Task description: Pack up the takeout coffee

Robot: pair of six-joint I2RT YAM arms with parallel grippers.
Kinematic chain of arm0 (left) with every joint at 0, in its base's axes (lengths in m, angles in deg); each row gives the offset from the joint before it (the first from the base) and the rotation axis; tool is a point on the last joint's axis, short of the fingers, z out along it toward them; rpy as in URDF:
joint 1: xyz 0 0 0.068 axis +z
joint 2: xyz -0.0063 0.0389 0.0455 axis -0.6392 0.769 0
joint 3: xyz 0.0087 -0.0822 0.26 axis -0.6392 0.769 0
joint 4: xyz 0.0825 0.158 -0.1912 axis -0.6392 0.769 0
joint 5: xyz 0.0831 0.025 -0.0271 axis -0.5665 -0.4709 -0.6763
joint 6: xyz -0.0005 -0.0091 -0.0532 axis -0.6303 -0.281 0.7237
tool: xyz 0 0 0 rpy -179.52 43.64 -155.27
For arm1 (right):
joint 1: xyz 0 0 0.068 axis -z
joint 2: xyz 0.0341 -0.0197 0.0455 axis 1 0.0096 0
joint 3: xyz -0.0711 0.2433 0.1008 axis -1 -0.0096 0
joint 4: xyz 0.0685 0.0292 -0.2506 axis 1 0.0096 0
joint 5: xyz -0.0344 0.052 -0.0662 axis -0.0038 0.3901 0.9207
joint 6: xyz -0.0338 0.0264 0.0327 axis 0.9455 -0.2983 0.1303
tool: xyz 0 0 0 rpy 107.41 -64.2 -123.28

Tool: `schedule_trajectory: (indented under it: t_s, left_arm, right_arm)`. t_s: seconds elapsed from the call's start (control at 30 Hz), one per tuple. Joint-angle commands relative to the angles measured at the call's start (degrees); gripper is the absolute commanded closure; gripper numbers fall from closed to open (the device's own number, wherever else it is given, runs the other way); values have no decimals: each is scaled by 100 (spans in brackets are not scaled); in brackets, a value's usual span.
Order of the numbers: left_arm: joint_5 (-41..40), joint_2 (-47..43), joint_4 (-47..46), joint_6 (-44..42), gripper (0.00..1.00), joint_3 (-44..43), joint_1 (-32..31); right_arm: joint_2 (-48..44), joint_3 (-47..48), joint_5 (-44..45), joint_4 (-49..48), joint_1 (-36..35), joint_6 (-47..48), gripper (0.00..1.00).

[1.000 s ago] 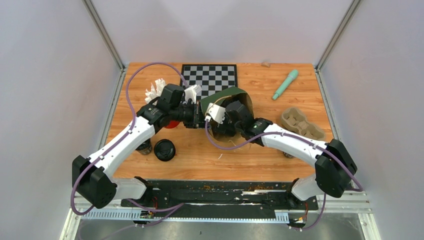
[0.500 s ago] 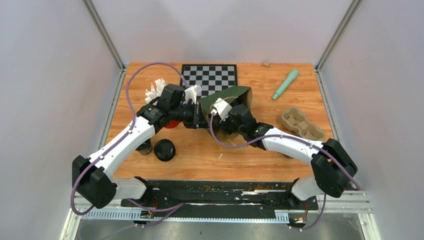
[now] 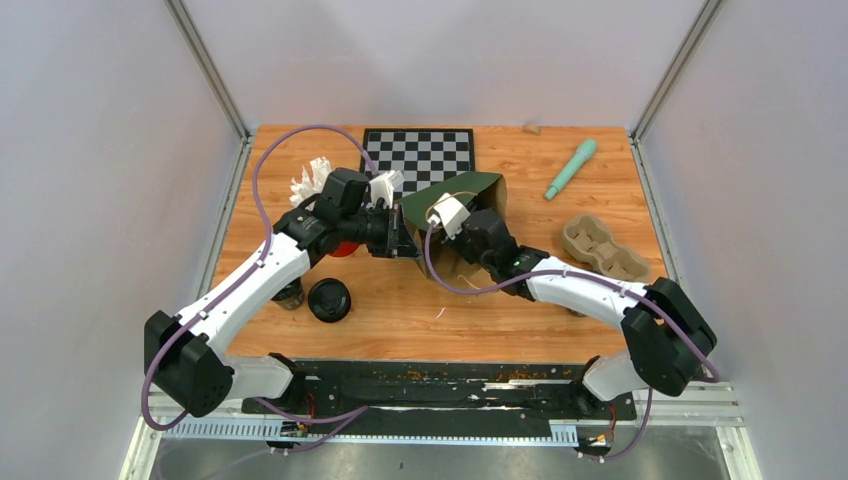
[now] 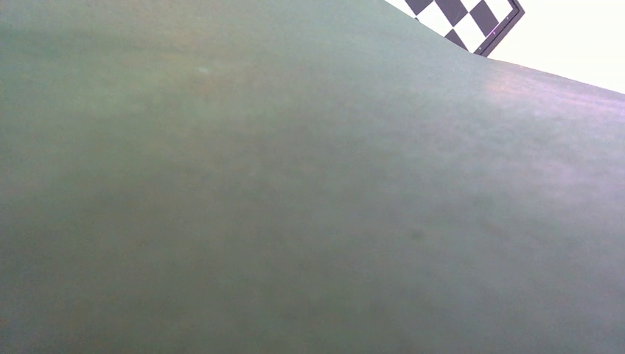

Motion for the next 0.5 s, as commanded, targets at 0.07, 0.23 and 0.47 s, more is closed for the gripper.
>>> schedule_trajectory:
  t_s: [0.07,0.23,0.47]
  left_arm:
    - [102,-29,-103,-38,87,-80,-33]
    - [66,-4,-55,-70,87,-93,-37]
    - [95,-4,-53,-55,87,-119,-30]
  right_arm:
    - [-359,-64,-101,86,64,-43,100]
    - [-751,-175,-335,111,85,-134,100]
    - [-1090,-470,-548,52,126,-231,93]
